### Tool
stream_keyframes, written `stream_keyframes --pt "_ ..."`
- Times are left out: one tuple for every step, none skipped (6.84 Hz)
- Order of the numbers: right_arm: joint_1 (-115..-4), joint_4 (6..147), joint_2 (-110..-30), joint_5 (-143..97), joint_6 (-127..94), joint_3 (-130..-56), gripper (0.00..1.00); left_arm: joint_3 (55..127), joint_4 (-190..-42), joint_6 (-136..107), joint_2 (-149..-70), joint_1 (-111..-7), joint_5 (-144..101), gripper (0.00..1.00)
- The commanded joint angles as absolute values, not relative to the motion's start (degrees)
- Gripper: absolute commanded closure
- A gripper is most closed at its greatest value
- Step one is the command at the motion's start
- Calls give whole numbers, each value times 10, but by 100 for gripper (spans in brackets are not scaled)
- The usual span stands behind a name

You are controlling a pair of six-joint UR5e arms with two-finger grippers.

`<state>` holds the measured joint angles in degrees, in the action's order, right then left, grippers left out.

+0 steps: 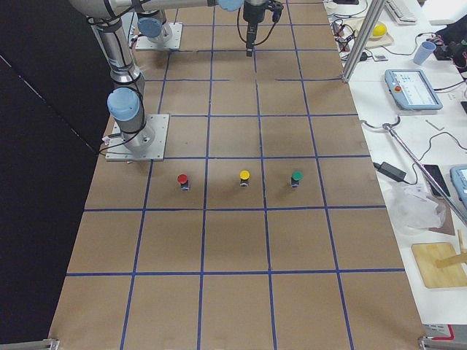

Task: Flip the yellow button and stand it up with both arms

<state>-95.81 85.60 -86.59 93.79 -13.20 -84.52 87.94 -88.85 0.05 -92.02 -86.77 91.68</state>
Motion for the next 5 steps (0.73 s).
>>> stream_keyframes --pt "-953 852 -867 895 -112 -840 1 876 -901 -1 -924 -872 917 0" --pt "-951 852 -867 899 -65 -837 1 875 -901 -1 -926 -872 917 0" --pt "-948 853 -869 898 -37 -836 1 875 -910 -1 -919 -872 918 0" --pt "-949 853 -869 897 -46 -837 1 875 -918 1 -919 -873 914 0" --pt "-949 852 -870 897 -52 -837 1 875 -925 -1 -917 -874 901 0"
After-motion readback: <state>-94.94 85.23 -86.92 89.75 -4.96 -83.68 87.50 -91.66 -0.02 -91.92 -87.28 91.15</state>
